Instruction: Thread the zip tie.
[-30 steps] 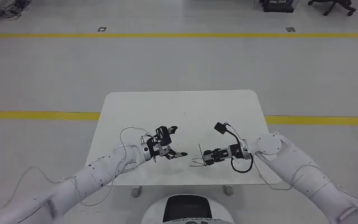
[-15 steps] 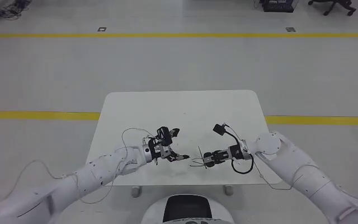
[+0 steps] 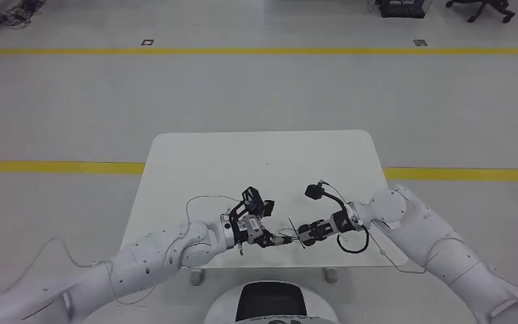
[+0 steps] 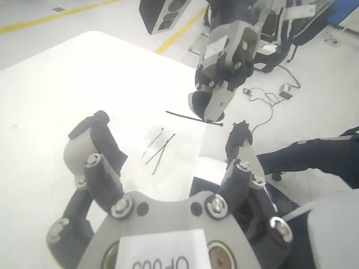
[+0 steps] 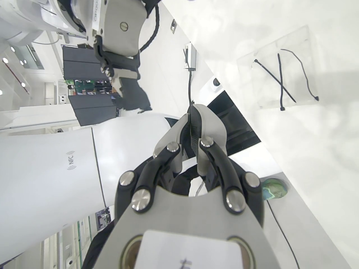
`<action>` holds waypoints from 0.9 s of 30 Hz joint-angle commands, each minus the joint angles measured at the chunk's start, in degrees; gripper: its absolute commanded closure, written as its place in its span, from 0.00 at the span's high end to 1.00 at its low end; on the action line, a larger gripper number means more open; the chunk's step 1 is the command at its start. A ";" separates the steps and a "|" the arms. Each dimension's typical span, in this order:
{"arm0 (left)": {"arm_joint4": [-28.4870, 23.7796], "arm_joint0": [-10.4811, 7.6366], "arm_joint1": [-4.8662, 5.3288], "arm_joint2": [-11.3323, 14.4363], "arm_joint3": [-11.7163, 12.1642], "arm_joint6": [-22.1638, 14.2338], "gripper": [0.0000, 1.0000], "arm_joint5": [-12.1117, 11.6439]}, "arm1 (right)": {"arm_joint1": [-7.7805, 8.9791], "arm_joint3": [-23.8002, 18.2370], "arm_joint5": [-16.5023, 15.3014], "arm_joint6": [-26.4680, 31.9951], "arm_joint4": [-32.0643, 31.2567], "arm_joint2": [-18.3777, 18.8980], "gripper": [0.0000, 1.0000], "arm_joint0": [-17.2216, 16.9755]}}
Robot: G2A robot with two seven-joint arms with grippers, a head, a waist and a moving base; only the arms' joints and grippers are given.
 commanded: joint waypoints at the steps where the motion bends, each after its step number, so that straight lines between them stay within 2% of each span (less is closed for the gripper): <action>1: 0.85 -0.41 0.06 0.00 0.59 0.34 1.00 0.00 | -0.04 0.17 0.00 0.28 0.29 0.07 0.00 0.07; 6: 0.85 -0.41 0.06 0.00 0.59 0.34 1.00 0.00 | -0.04 0.17 0.00 0.28 0.29 0.07 0.00 0.07; 8: -0.91 -0.13 -0.04 -0.33 0.77 -1.73 1.00 0.00 | -0.04 0.17 0.00 0.28 0.29 0.07 0.00 0.07; 11: -7.98 -0.24 -0.20 0.00 -0.20 -6.77 1.00 0.00 | -0.08 0.03 0.00 0.82 0.06 0.24 0.00 0.16; 12: -11.26 -0.14 -0.25 0.00 -0.82 -9.08 1.00 0.00 | -0.11 -0.12 0.00 2.00 0.84 0.36 0.00 0.34; 13: -15.49 -0.43 -0.33 0.00 -1.97 -13.09 1.00 0.00 | -0.14 0.00 0.00 4.16 1.93 0.60 0.00 0.76; 14: -17.24 -1.01 -0.32 0.00 -2.07 -13.85 1.00 0.00 | -0.19 0.09 0.00 5.62 2.55 0.80 0.00 1.14; 16: -21.75 -1.01 -0.31 0.00 -2.36 -15.41 1.00 0.00 | -0.40 0.60 0.00 8.64 4.35 1.25 0.00 1.70; 18: -23.82 -1.40 -0.25 0.00 -2.34 -16.23 1.00 0.00 | -0.65 1.30 0.00 10.90 5.54 1.58 0.00 2.34; 21: -27.36 -1.58 -0.14 0.00 -3.52 -16.59 1.00 0.00 | -0.91 1.82 0.00 10.90 5.73 0.19 0.00 3.35; 27: -31.33 -2.00 0.10 0.00 -4.26 -18.26 1.00 0.00 | -0.97 3.57 0.00 10.90 6.87 -3.84 0.00 6.57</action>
